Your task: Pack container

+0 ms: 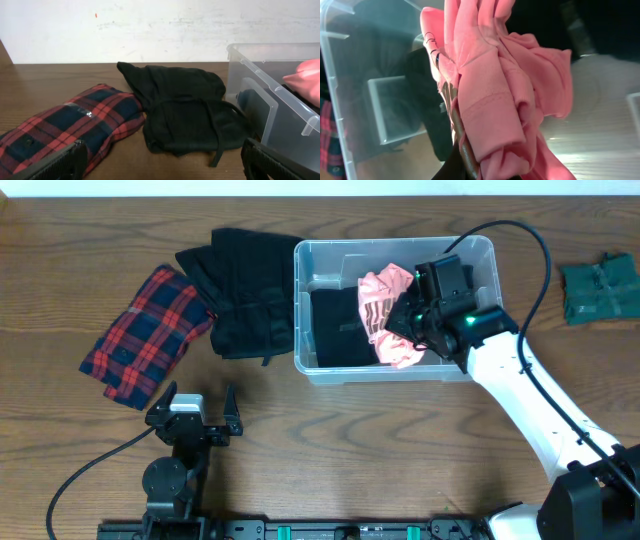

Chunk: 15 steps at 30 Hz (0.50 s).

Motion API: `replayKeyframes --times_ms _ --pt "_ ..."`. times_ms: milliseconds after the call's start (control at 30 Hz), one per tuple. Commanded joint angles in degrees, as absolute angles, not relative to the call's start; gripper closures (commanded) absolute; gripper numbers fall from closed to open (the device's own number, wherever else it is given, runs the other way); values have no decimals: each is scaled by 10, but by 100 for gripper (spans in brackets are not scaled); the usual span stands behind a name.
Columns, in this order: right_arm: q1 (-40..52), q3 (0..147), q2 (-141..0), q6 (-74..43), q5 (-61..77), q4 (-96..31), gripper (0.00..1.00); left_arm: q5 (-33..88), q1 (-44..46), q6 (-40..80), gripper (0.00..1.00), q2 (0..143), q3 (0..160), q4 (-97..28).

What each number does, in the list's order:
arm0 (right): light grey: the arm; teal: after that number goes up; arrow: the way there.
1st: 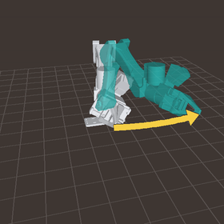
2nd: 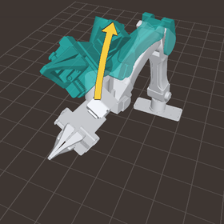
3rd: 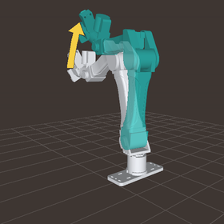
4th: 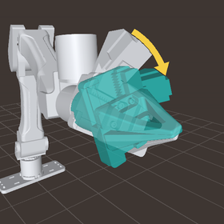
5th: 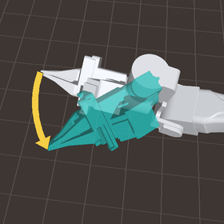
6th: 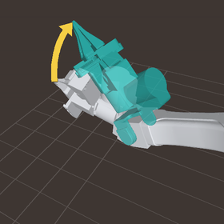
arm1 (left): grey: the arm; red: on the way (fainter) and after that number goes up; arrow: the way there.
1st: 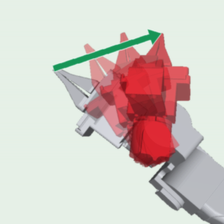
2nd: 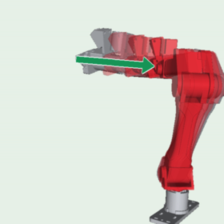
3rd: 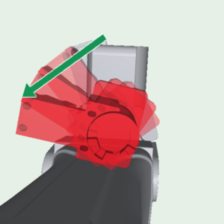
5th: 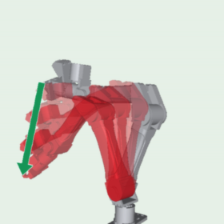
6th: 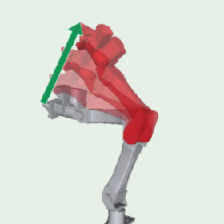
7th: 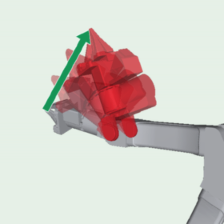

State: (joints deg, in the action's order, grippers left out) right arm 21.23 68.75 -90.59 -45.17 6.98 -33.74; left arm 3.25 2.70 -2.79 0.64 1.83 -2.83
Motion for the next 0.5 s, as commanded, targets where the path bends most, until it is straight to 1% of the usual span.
replayKeyframes --times_ms 0,200,467 --pt "227 686 -904 -468 101 -324 99 35 29 -23 2 7 3 -37" --pt "239 685 -904 -488 101 -336 99 35 29 -23 2 7 3 -37" --pt "240 667 -904 -488 96 -336 99 35 29 -23 2 7 3 -37"
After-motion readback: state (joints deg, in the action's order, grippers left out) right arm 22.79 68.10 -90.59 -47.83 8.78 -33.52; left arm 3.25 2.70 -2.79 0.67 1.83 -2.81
